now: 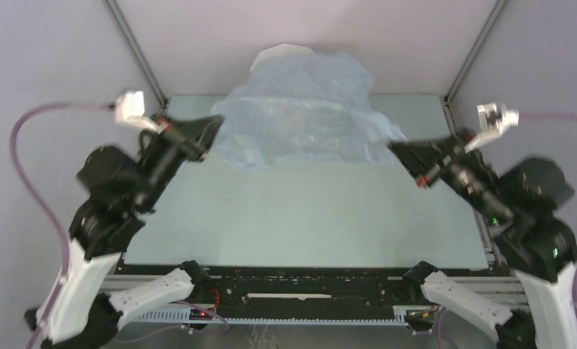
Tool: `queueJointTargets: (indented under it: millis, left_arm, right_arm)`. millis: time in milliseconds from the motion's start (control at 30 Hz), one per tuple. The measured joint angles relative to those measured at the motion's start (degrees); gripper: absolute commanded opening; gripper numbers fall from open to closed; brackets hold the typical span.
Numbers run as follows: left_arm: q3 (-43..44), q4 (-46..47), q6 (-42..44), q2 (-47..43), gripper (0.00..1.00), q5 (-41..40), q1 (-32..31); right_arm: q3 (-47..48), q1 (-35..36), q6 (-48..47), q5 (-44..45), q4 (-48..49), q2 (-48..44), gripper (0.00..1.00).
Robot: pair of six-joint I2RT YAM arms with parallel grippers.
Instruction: Put the trash bags into the trash bin
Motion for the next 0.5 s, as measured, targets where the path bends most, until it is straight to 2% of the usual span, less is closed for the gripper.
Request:
queueJointTargets:
  millis: [67, 133, 267, 333, 400, 500]
  left_arm:
    - [-10.6, 1.2, -2.4, -10.3, 0.00, -4.0, 2.1]
    - [-20.6, 1.4, -6.7, -14.1, 0.00, -4.0, 4.9]
    - [-41.8, -0.7, -13.5, -7.0, 0.00, 2.2, 6.6]
    - [-50.4, -4.2, -16.0, -2.2, 0.00, 5.1, 5.5]
    - [-53.4, -9.7, -17.5, -3.5, 0.00, 6.8, 4.5]
    - [-48.5, -10.6, -17.4, -7.0, 0.00, 7.0, 4.4]
  right_arm:
    - [-12.1, -0.2, 0.6, 2.5, 1.7, -11.1, 0.00]
    - [-24.3, -0.7, 2.2, 2.3, 3.1, -15.9, 0.00]
    - [-50.3, 1.5, 8.3, -0.7, 4.8, -9.8, 0.00]
    - [-59.9, 4.7, 10.9, -0.9, 0.9, -6.7, 0.00]
    - [-63.2, 7.3, 12.8, -0.9, -5.9, -9.4, 0.00]
    - [-55.5, 7.4, 12.9, 0.9, -8.3, -14.7, 0.00]
